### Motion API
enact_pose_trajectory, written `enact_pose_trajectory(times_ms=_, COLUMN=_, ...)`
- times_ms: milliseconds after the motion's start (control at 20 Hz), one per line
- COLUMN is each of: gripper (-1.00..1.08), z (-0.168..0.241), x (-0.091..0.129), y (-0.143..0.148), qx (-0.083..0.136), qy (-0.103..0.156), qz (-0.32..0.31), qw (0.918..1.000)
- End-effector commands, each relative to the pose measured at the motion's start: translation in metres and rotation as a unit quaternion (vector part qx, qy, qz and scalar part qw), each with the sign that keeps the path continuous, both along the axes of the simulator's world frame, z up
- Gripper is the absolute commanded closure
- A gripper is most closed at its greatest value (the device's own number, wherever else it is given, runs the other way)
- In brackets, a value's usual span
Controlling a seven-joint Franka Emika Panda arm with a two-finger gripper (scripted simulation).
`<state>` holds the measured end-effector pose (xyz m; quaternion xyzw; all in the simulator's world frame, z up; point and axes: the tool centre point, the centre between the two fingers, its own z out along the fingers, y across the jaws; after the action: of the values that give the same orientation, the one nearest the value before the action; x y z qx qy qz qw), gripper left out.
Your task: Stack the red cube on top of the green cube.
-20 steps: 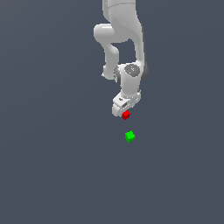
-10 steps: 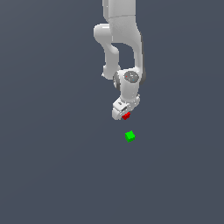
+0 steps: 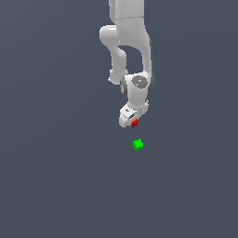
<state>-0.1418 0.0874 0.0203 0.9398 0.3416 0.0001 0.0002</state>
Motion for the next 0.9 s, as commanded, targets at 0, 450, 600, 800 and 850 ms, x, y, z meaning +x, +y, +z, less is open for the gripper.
enact_pose_trajectory(times_ms=0, gripper=1.08, z=-0.001, x=0.000, y=0.001, qx=0.000, qy=0.000, qz=0.000, qw=1.0000)
enact_pose_trajectory(times_ms=450, gripper=1.08, z=0.015, x=0.000, y=0.000, qx=0.000, qy=0.000, qz=0.000, qw=1.0000)
enact_pose_trajectory(times_ms=600, gripper=1.08, z=0.029, x=-0.001, y=0.000, qx=-0.001, qy=0.000, qz=0.000, qw=1.0000)
enact_pose_trajectory(times_ms=800, gripper=1.08, z=0.055, x=-0.001, y=0.000, qx=-0.001, qy=0.000, qz=0.000, qw=1.0000)
enact_pose_trajectory(times_ms=850, gripper=1.08, z=0.061, x=-0.001, y=0.000, qx=-0.001, qy=0.000, qz=0.000, qw=1.0000)
